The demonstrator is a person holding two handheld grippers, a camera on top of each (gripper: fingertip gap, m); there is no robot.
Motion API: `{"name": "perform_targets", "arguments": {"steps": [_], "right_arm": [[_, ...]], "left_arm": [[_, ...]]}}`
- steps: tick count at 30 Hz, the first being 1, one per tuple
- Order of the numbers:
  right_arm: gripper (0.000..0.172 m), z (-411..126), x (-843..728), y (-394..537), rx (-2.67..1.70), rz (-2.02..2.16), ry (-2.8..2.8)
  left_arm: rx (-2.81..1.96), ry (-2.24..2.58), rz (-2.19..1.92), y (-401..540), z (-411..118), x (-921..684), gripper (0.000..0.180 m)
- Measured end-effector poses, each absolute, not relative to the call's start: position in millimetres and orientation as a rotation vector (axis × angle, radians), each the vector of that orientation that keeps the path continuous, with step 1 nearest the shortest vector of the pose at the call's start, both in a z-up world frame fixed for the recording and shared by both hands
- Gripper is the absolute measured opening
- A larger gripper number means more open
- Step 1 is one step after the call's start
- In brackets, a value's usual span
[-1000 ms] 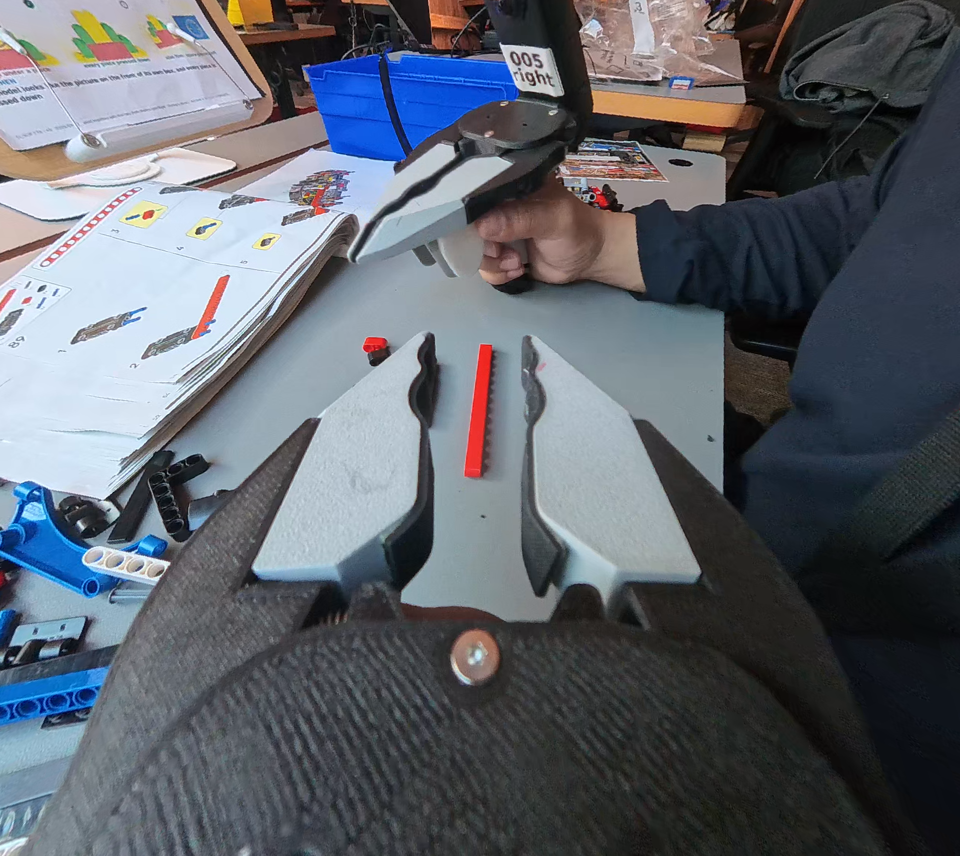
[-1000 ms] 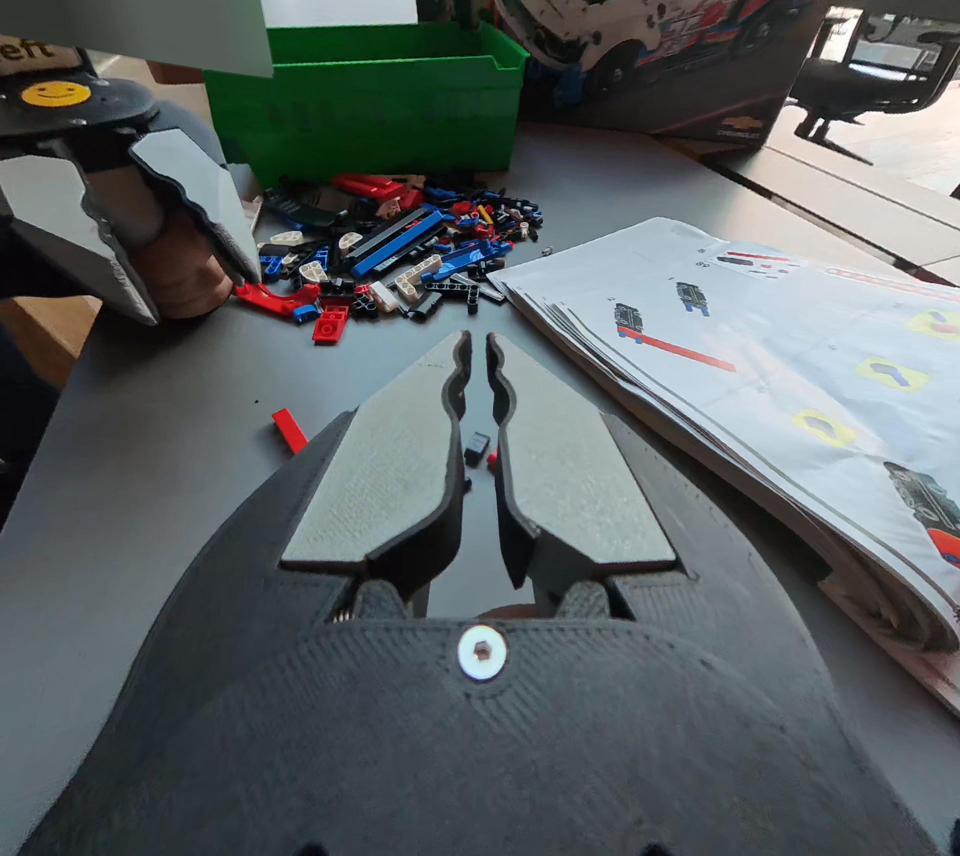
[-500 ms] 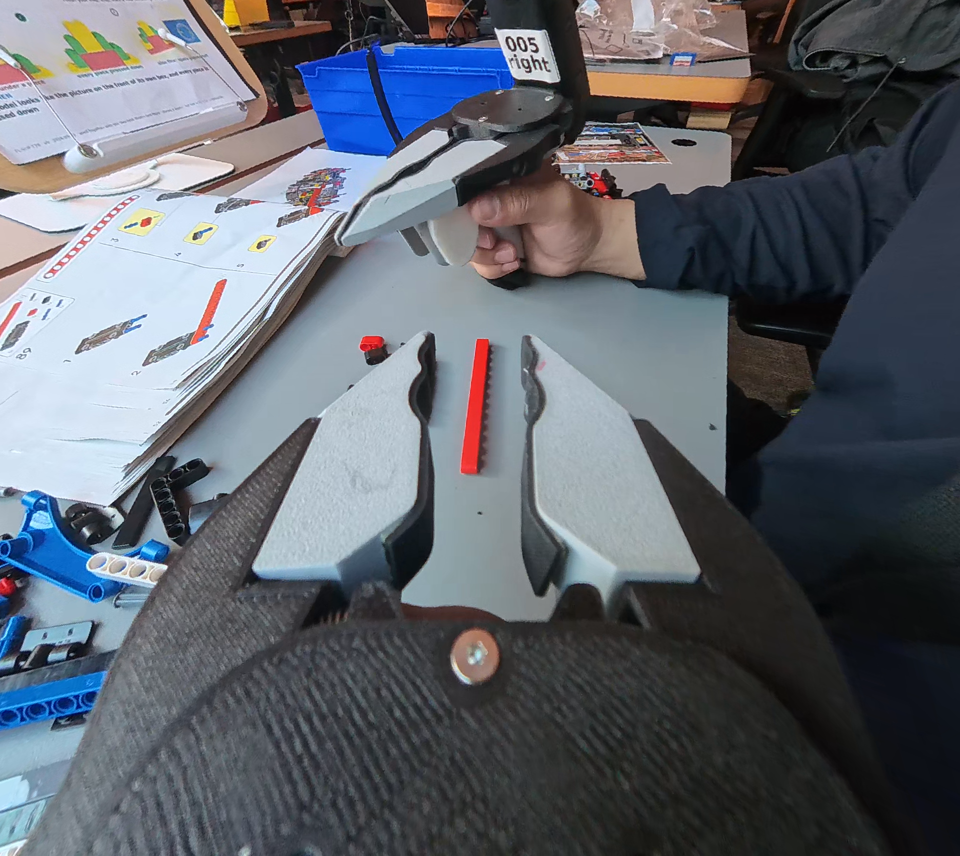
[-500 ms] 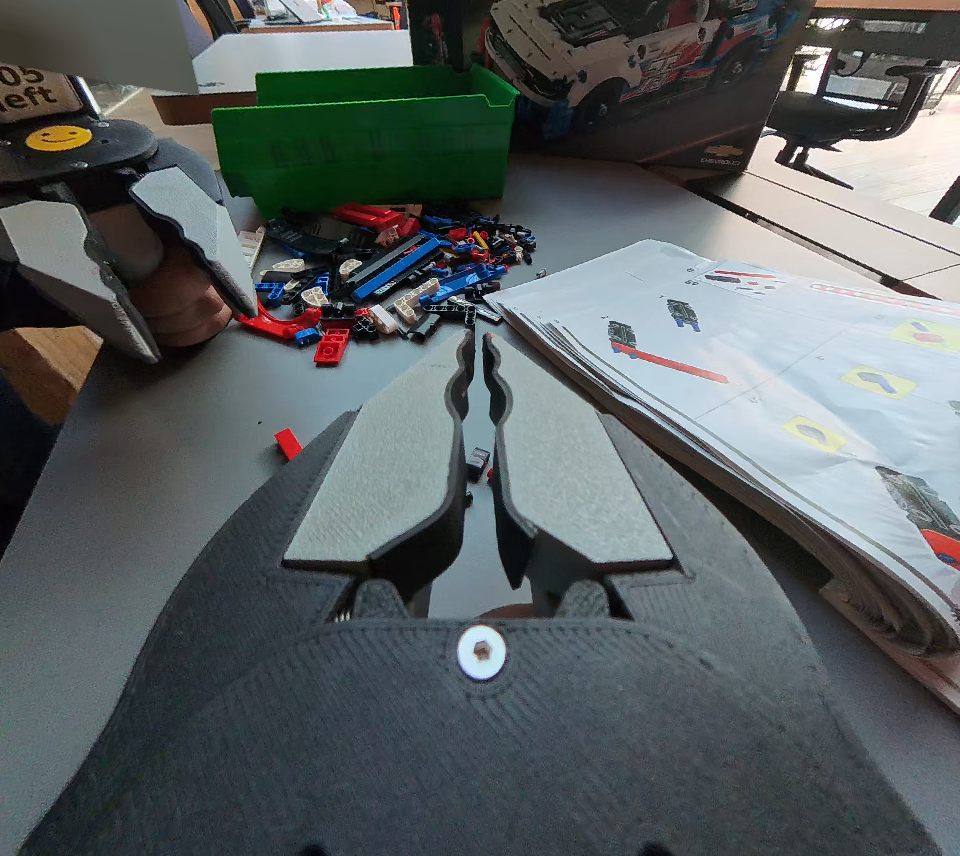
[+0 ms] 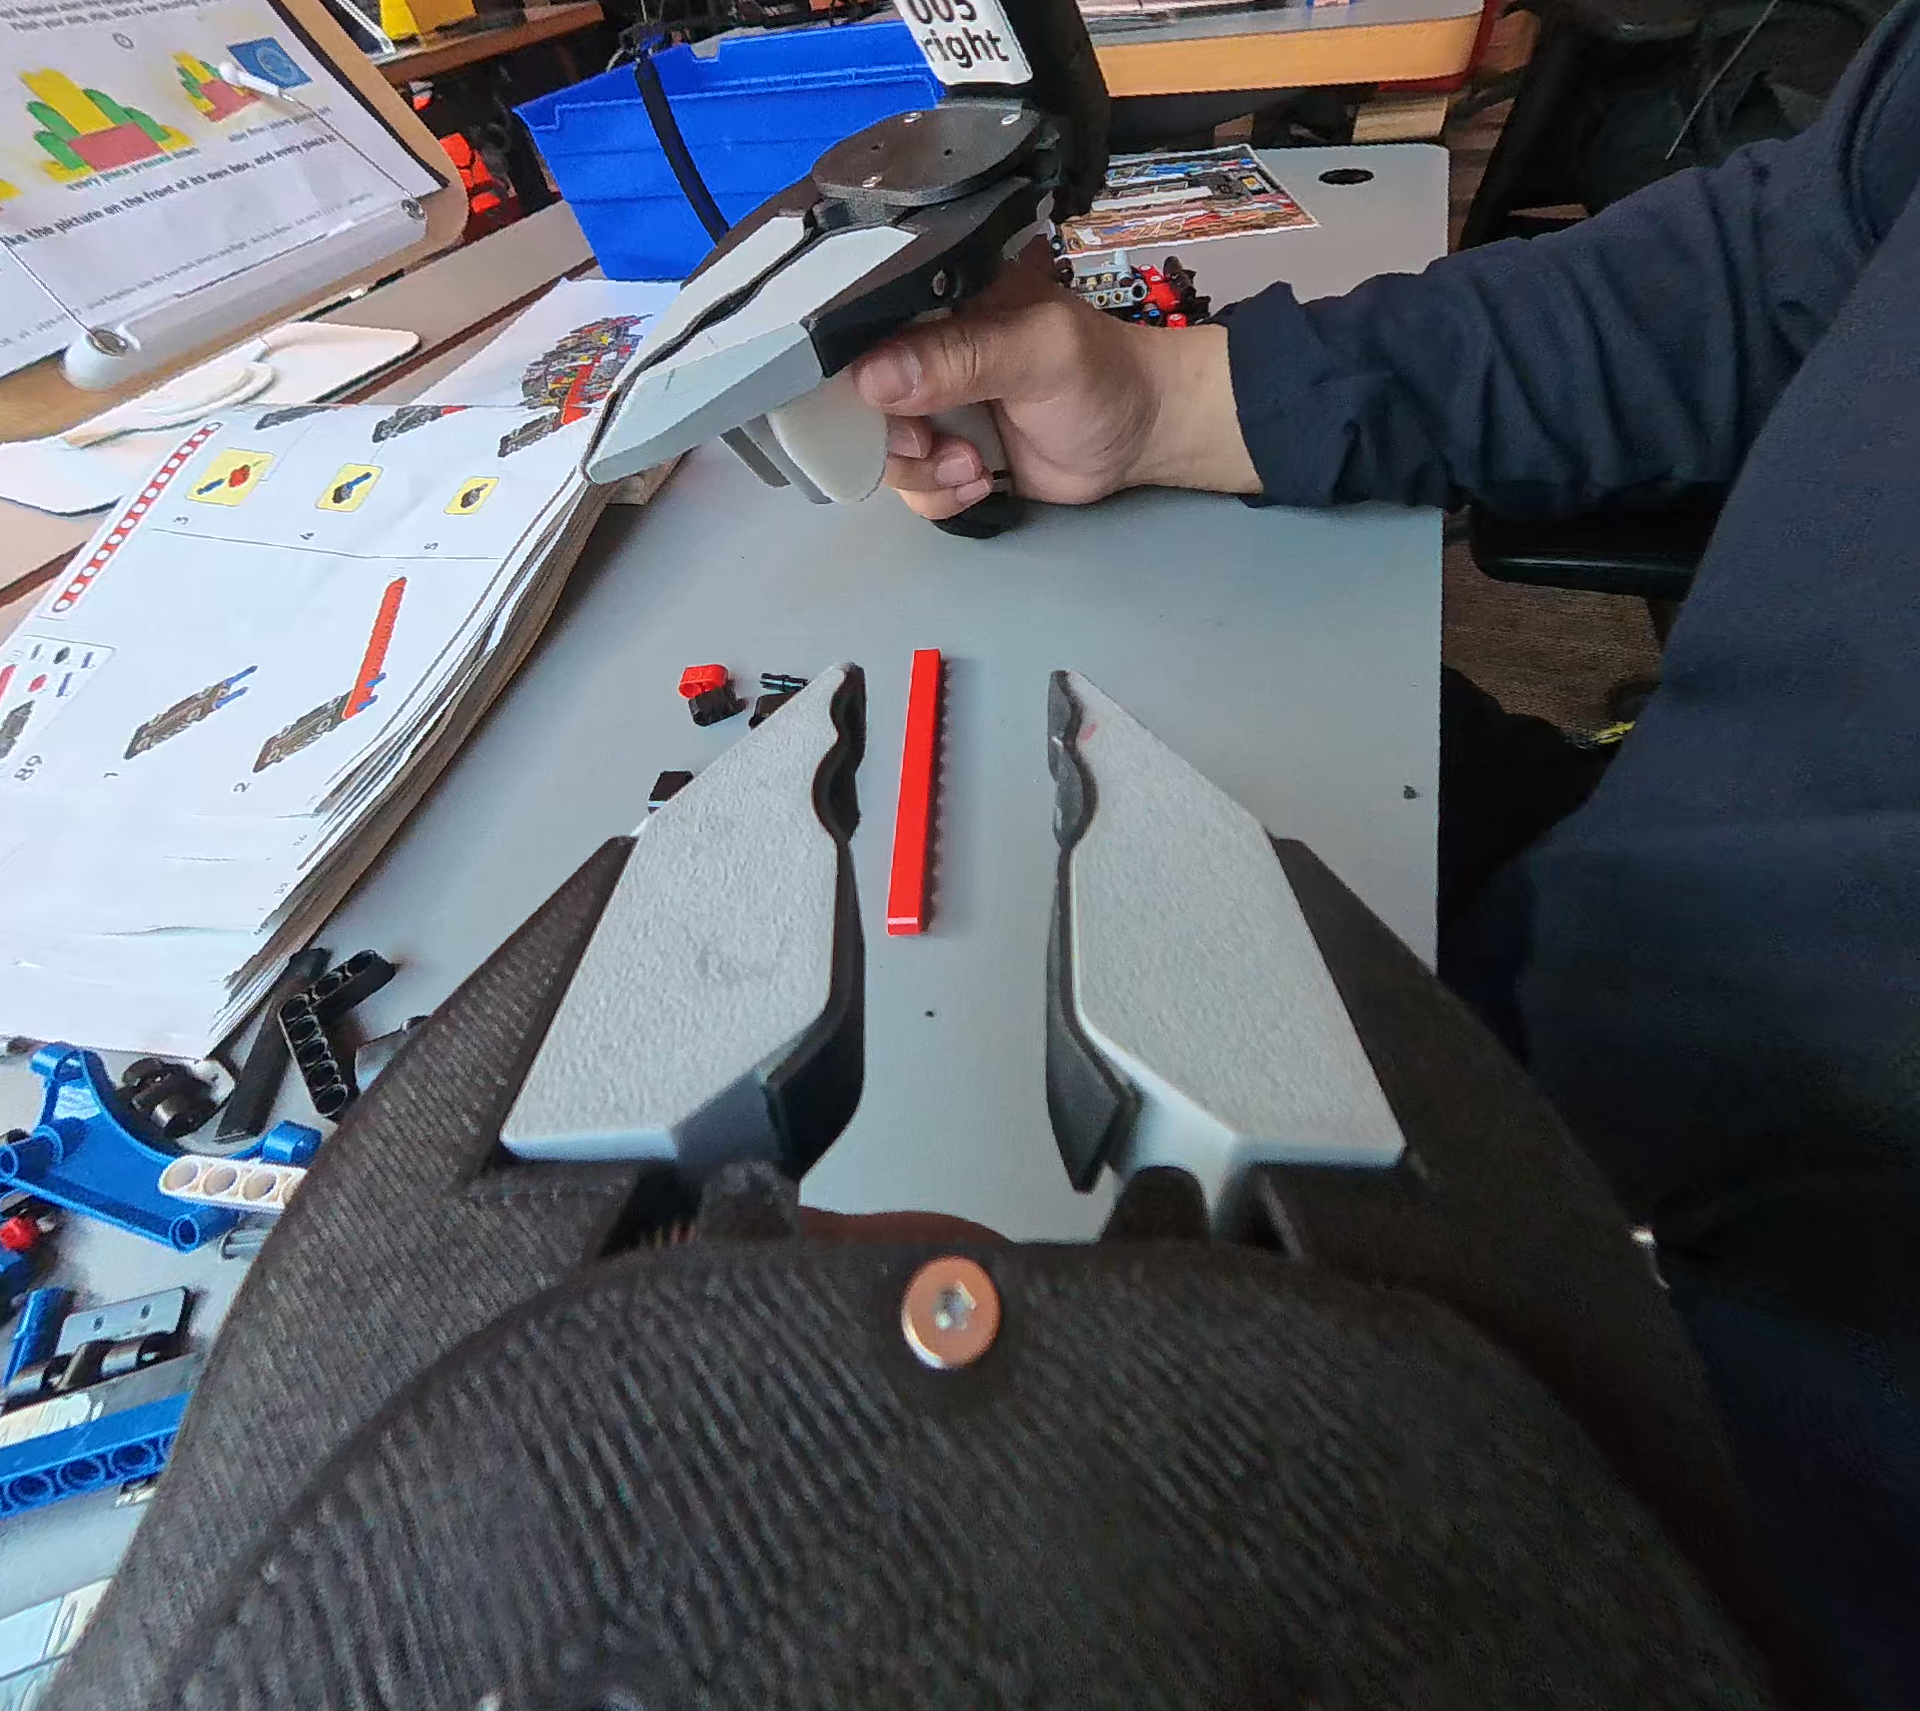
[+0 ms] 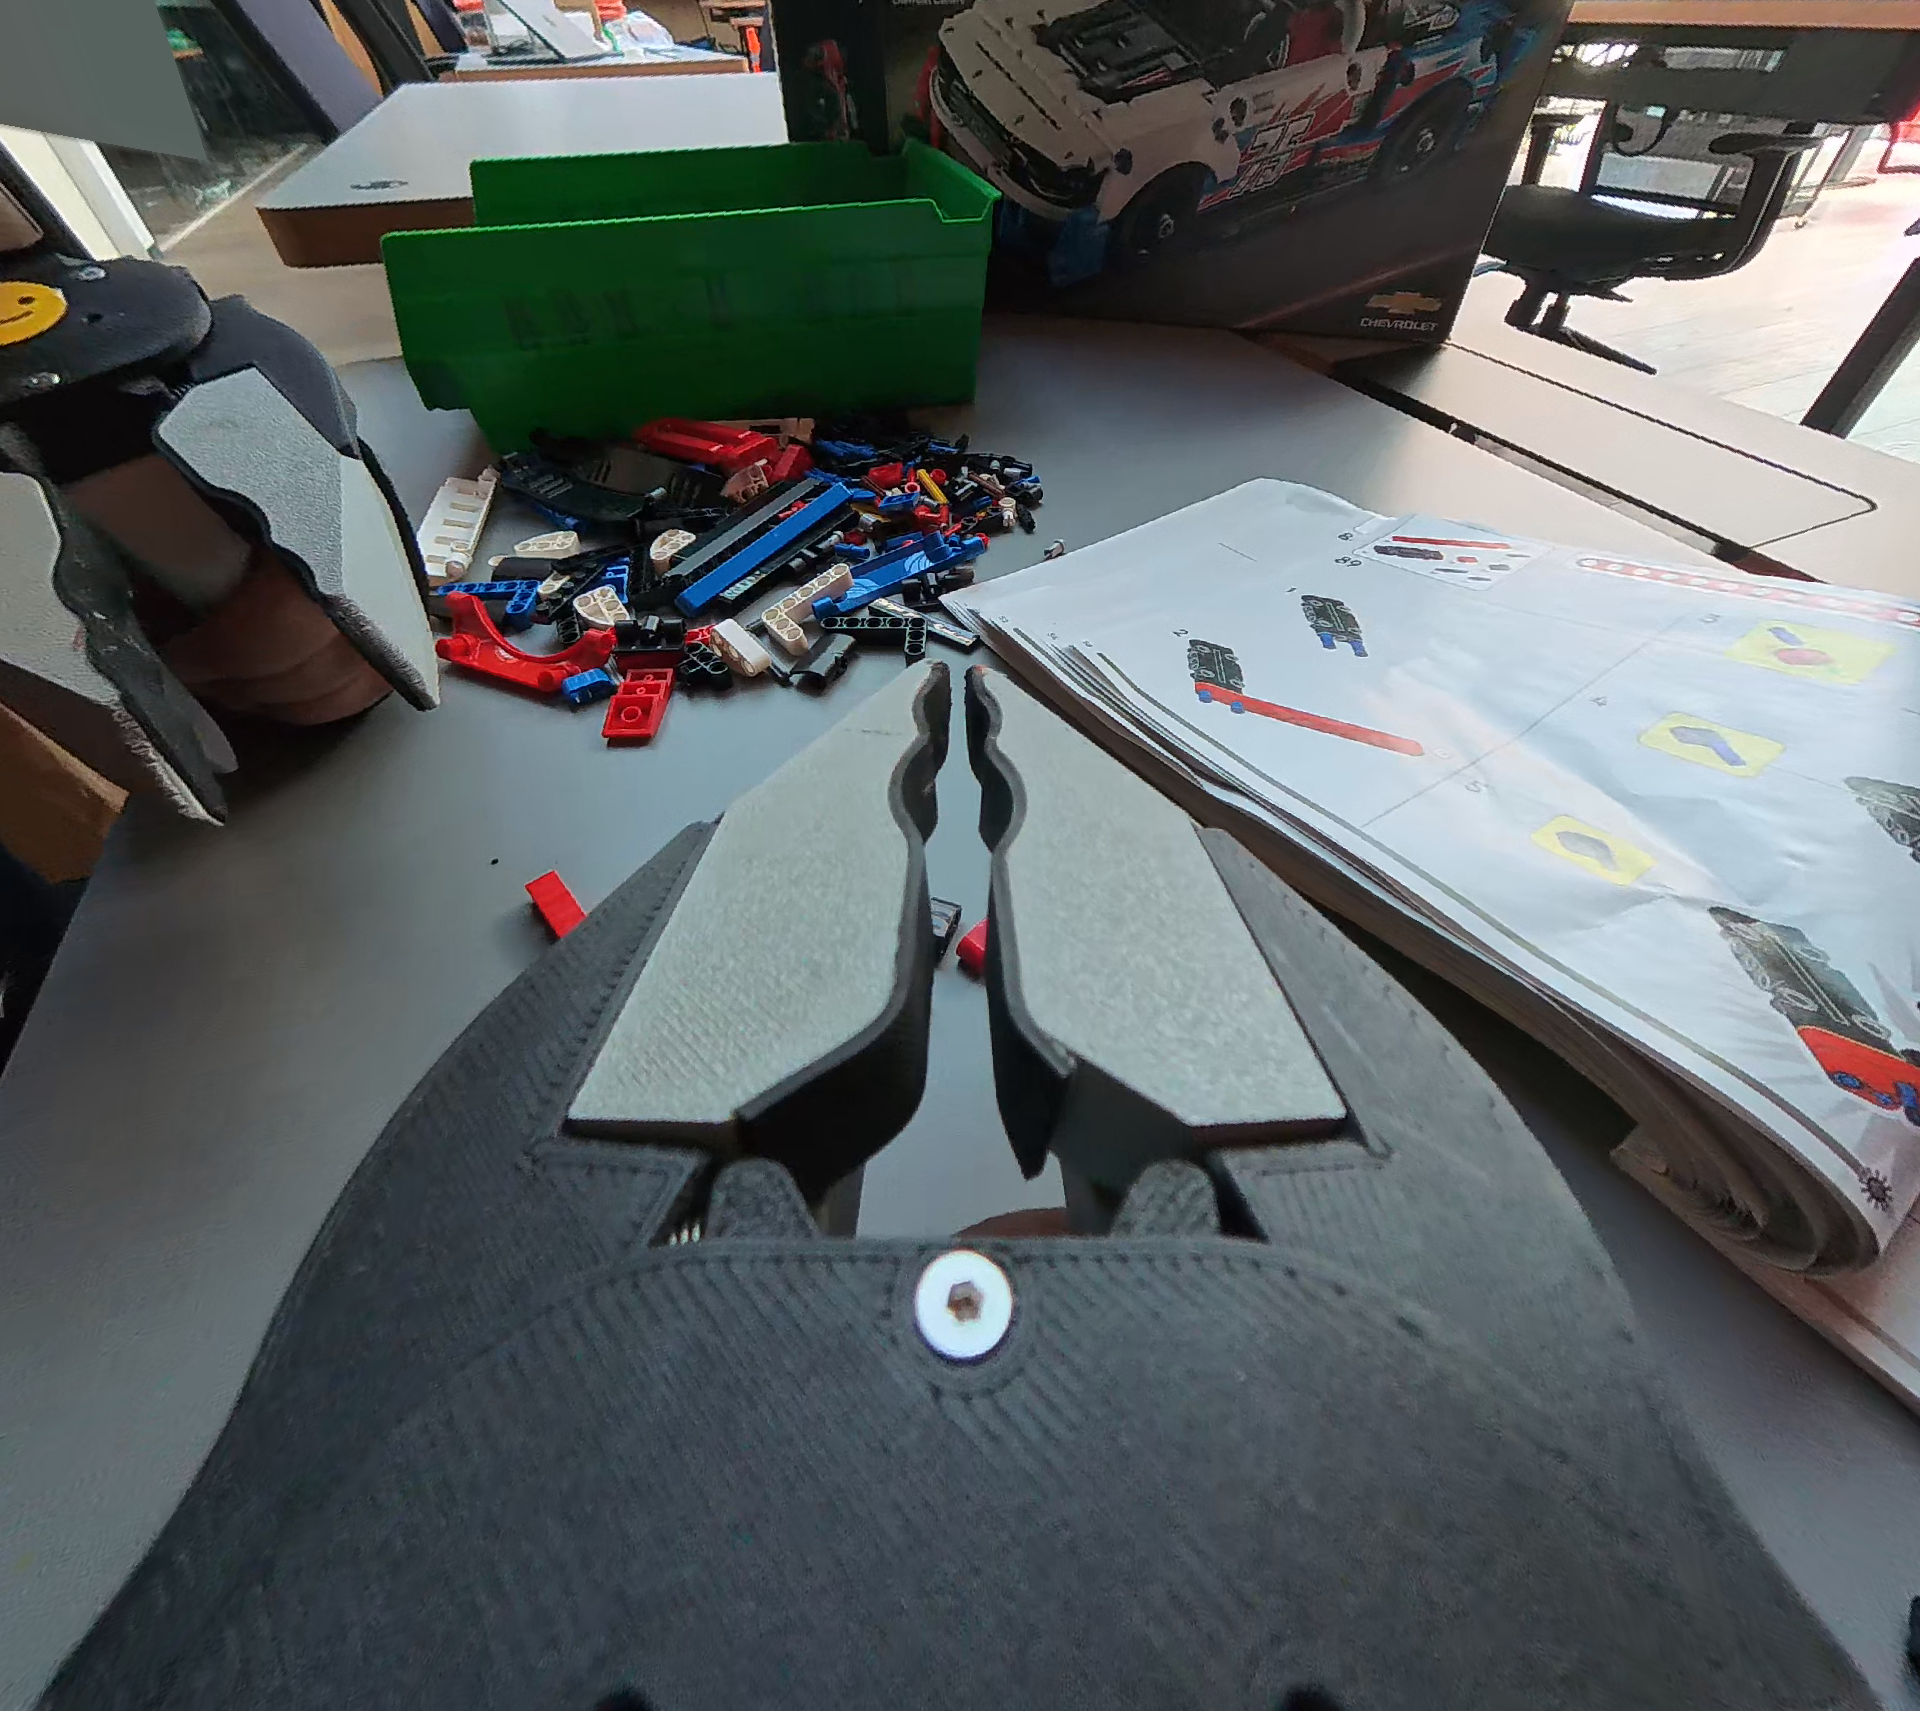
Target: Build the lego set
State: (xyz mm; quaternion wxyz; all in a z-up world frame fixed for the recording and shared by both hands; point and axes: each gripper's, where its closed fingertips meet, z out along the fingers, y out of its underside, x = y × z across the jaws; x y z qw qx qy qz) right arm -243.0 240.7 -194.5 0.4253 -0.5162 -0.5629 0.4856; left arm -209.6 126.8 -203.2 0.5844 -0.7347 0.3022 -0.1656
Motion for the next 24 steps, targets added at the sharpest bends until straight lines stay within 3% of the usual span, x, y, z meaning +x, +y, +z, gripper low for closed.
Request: {"name": "perform_targets", "arguments": {"steps": [24], "right_arm": [[0.0,-194.9,-243.3,241.2,-1.295,1.209,-1.407]], "left_arm": [[-1.733,0.692,-0.412,128.1,-204.6,-210.6,0.033]]}}
